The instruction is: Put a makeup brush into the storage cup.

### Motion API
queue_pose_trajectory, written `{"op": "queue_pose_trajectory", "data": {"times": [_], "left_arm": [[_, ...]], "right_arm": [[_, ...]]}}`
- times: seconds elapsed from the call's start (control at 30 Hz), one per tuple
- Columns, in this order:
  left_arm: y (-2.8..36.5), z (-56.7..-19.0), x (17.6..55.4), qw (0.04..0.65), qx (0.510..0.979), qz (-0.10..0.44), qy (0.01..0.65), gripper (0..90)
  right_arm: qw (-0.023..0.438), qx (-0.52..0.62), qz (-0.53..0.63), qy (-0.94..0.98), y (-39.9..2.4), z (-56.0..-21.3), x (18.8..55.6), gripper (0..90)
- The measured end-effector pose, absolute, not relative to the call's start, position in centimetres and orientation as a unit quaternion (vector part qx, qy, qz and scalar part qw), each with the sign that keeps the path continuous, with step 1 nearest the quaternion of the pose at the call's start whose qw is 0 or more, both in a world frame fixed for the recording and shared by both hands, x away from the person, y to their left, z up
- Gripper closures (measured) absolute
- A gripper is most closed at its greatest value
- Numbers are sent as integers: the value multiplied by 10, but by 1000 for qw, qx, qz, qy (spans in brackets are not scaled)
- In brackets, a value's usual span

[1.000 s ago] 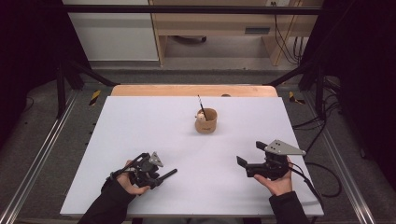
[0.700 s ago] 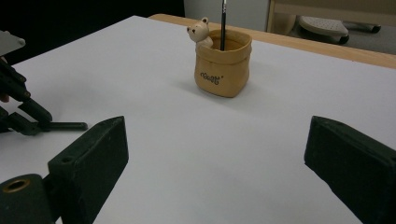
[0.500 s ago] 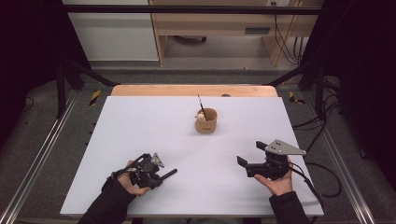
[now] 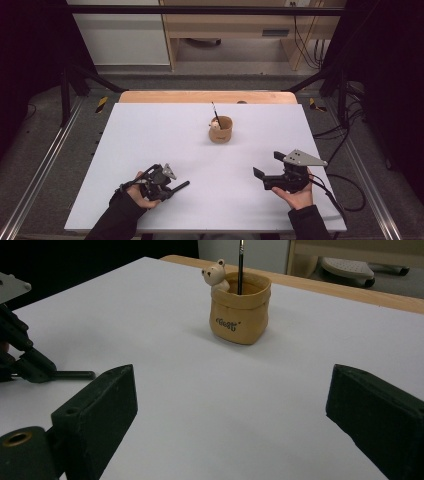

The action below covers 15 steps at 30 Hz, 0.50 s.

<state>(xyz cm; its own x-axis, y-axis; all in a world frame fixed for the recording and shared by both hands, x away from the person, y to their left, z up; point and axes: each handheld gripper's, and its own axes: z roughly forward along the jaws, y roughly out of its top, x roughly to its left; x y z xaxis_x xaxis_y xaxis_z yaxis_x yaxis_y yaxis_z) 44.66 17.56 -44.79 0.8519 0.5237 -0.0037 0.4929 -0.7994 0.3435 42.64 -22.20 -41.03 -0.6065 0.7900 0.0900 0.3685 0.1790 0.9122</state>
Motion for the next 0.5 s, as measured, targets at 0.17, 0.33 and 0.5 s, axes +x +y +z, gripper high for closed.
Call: {"op": "queue_pose_trajectory", "data": {"times": [0.17, 0.33, 0.5], "left_arm": [[176, -448, 446, 168, 948, 49, 264, 787], [175, -448, 445, 168, 950, 55, 258, 789], [175, -445, 444, 175, 951, 60, 248, 790]], "right_arm": [[208, 392, 507, 739, -222, -410, 426, 68], [209, 390, 507, 740, -222, -410, 426, 68], [208, 389, 507, 741, -222, -410, 426, 68]]}}
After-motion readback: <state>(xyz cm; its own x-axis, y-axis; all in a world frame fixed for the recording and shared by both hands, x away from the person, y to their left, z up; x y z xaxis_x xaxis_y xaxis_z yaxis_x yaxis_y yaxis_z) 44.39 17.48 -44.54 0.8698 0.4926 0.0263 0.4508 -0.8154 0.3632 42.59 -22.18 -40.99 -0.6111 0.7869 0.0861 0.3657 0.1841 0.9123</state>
